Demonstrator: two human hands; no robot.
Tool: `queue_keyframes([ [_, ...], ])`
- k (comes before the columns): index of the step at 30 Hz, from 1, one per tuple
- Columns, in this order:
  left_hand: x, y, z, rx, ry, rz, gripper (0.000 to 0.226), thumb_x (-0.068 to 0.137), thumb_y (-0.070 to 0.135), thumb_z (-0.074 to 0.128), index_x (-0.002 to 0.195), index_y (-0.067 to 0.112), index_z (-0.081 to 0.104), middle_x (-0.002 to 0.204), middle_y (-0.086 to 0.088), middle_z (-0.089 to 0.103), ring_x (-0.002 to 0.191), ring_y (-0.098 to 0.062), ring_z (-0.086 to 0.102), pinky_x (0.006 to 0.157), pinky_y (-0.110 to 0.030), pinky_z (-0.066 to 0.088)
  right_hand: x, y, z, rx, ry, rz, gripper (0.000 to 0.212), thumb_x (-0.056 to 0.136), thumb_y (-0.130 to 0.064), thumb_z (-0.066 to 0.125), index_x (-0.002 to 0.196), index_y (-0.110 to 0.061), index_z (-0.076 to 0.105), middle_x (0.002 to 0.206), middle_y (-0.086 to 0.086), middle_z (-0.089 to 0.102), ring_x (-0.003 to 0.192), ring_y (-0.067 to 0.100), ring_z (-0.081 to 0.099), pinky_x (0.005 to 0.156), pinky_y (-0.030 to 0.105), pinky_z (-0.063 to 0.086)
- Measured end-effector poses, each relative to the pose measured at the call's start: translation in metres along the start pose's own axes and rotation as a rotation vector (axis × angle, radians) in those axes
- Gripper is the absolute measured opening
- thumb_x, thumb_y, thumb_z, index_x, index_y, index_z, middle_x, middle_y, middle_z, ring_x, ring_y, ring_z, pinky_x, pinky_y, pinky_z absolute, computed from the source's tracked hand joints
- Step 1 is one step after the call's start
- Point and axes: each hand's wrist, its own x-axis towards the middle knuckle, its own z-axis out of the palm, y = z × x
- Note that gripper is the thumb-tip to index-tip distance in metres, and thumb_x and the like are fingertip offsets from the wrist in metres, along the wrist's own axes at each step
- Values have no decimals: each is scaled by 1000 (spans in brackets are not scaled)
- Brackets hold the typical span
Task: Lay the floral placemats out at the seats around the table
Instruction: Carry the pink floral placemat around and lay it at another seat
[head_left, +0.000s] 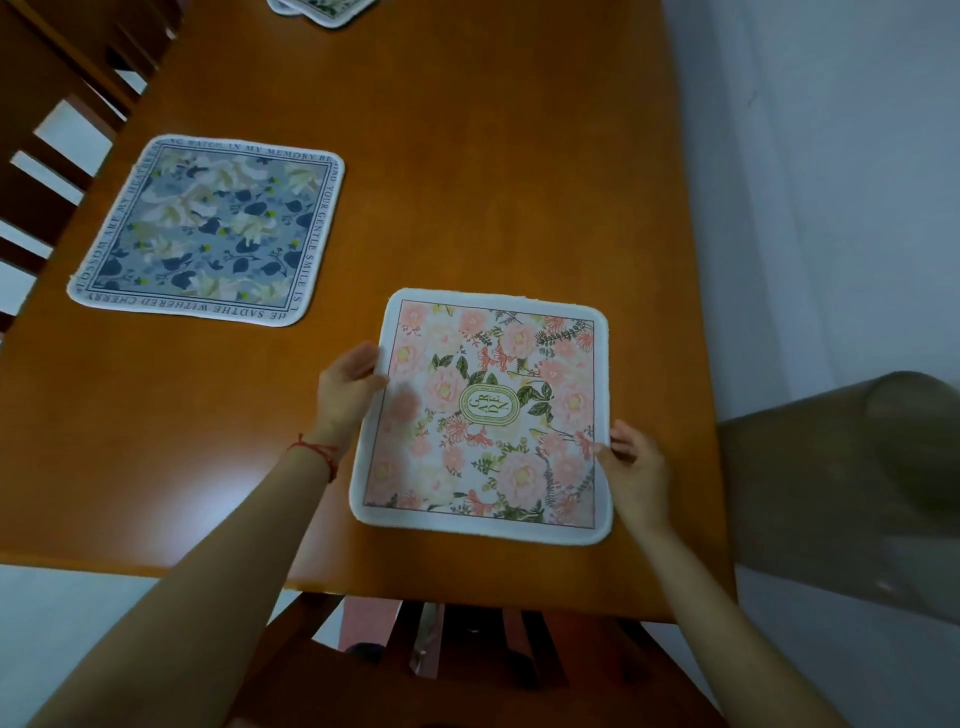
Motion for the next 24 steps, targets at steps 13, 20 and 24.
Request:
queue_keyframes([
  [13, 22, 21, 26, 146, -94, 87, 54, 82, -8, 54, 134, 2, 42, 138, -15, 47, 126, -29, 45, 102, -40, 41, -33, 13, -7, 8, -85, 132, 46, 85, -7, 61, 129, -3, 47, 118, 14, 59, 94, 16, 52, 80, 26, 43],
  [20, -15, 8, 19, 166, -21, 148, 49, 87, 21, 59, 132, 8, 46, 134, -10, 52, 120, -24, 50, 97, -37, 44, 1, -1, -21, -109, -33, 46, 47, 85, -11, 61, 129, -6, 46, 113, 10, 61, 93, 15, 55, 79, 28, 45],
  [24, -48, -8, 8, 0, 89, 34, 47, 85, 19, 63, 129, 8, 50, 128, -8, 56, 114, -22, 53, 92, -34, 45, 45, -15, -24, -206, -21, -66, 42, 85, -12, 60, 126, -7, 50, 113, 10, 61, 102, 22, 58, 87, 37, 50],
])
